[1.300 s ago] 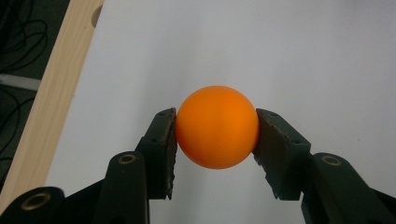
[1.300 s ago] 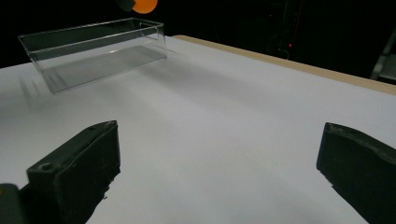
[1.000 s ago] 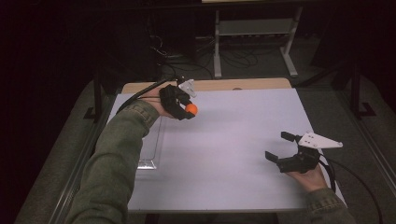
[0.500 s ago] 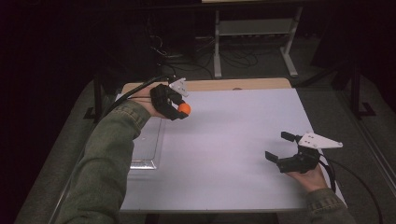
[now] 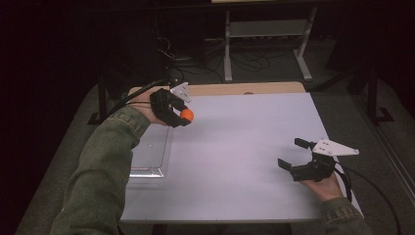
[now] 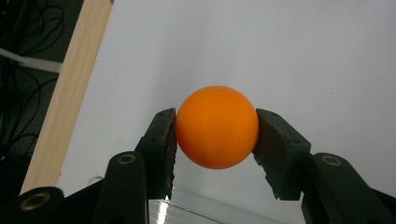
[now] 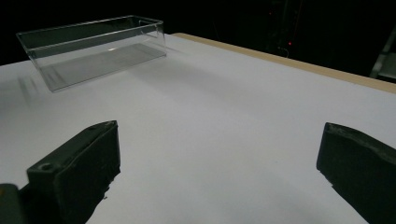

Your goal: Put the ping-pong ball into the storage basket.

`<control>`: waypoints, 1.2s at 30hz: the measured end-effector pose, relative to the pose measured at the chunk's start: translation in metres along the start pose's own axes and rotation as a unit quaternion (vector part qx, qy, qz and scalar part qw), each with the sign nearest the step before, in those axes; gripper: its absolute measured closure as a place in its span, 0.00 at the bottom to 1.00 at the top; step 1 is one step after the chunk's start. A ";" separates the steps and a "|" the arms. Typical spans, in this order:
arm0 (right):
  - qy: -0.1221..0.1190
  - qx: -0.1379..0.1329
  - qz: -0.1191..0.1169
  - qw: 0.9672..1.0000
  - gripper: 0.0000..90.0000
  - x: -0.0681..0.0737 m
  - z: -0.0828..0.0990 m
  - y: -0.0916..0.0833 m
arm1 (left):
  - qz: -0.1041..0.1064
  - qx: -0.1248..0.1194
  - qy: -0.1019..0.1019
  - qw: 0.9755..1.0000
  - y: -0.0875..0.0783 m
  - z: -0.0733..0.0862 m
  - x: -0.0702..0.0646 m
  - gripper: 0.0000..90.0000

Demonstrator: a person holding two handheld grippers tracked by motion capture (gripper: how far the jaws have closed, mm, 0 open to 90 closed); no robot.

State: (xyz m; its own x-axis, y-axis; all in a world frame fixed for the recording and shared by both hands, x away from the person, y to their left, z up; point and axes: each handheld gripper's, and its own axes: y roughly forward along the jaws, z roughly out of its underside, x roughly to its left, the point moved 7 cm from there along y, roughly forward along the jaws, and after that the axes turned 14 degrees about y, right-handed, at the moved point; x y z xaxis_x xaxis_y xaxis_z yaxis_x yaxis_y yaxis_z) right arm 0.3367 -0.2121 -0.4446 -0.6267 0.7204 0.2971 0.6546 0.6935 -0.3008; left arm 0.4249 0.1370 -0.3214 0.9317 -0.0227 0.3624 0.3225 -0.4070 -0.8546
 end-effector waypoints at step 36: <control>-0.001 0.002 0.003 1.000 0.00 -0.001 0.001 0.000 | -0.008 0.033 -0.041 0.999 -0.031 0.047 -0.010 0.56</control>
State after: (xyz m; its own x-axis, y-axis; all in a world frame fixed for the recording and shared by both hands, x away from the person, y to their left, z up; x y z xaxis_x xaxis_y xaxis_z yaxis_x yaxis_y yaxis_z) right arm 0.3372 -0.2123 -0.4455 -0.6234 0.7244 0.2944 0.6565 0.6894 -0.3064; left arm 0.4132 0.1929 -0.3163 0.9358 0.0595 0.3475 0.3458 -0.3463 -0.8720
